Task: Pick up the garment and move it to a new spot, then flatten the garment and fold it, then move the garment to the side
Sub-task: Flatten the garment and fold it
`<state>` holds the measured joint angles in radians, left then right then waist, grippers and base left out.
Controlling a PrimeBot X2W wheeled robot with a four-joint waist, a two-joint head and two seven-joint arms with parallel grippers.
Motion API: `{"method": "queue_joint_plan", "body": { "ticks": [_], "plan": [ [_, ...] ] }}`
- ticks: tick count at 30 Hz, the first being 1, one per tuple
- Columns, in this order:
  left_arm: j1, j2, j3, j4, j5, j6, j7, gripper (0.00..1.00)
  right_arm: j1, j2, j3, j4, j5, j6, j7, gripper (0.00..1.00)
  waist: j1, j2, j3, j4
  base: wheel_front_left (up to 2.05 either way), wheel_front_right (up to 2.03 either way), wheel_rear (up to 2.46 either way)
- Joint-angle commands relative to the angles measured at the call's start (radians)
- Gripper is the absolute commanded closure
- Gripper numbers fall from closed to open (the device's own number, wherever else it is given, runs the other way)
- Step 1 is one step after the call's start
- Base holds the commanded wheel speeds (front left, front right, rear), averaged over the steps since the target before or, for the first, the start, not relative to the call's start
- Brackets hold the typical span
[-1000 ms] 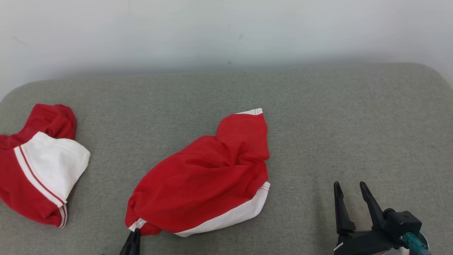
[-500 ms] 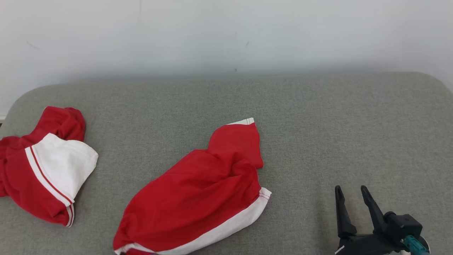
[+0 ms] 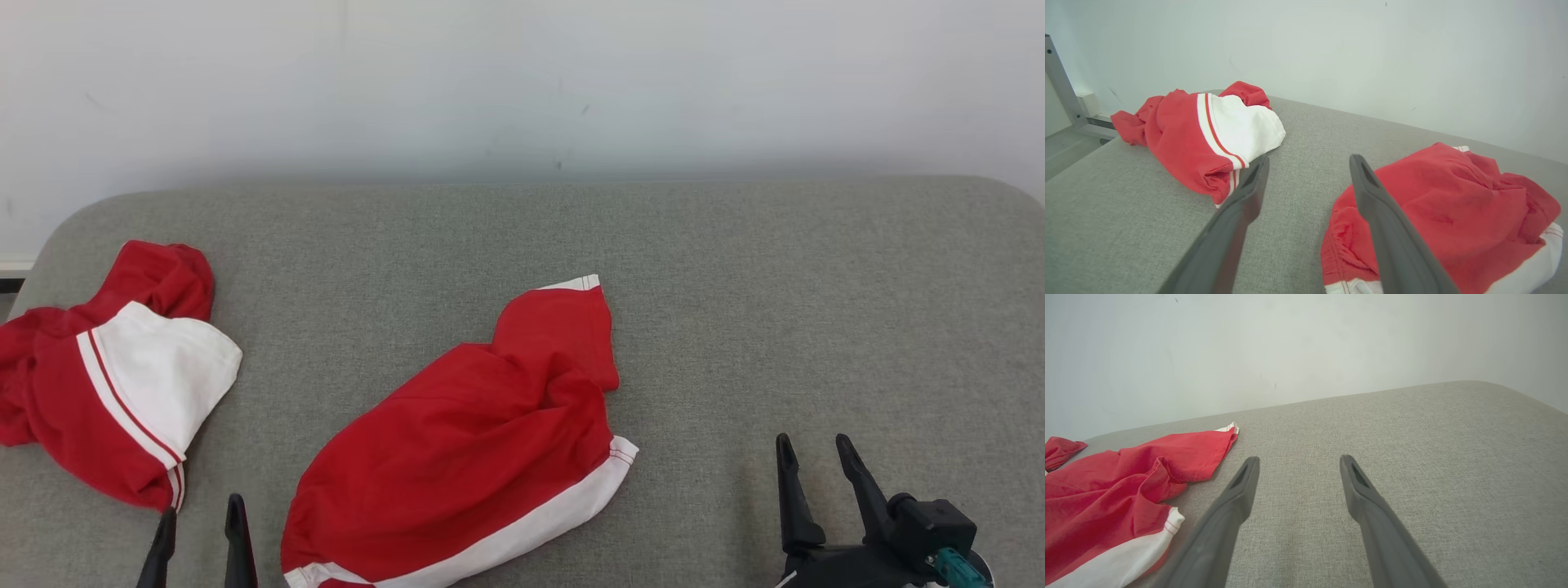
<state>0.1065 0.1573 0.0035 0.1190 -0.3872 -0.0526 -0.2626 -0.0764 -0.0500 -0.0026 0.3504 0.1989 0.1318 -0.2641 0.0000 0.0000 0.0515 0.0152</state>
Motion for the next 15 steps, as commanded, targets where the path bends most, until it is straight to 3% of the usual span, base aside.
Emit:
{"method": "queue_joint_plan", "body": {
  "ticks": [1,7,15],
  "plan": [
    [-0.008,-0.019,0.024,-0.028,0.030,-0.006,-0.003,0.00,0.005,-0.001,0.003,0.002,0.000,-0.002,0.000,0.00,0.0000,0.0000,0.000,-0.002,0.00,0.00,0.00],
    [-0.042,-0.054,0.053,-0.060,0.123,-0.015,-0.003,0.00,0.001,-0.001,0.010,0.004,-0.009,-0.002,0.000,0.00,0.0000,0.0000,0.005,-0.016,0.00,0.00,0.00],
    [-0.094,-0.082,0.076,0.001,0.211,-0.026,-0.003,0.00,-0.022,-0.003,0.070,0.023,-0.024,-0.002,0.000,0.00,0.0000,0.0000,0.023,-0.046,0.00,0.00,0.00]
  ]
}}
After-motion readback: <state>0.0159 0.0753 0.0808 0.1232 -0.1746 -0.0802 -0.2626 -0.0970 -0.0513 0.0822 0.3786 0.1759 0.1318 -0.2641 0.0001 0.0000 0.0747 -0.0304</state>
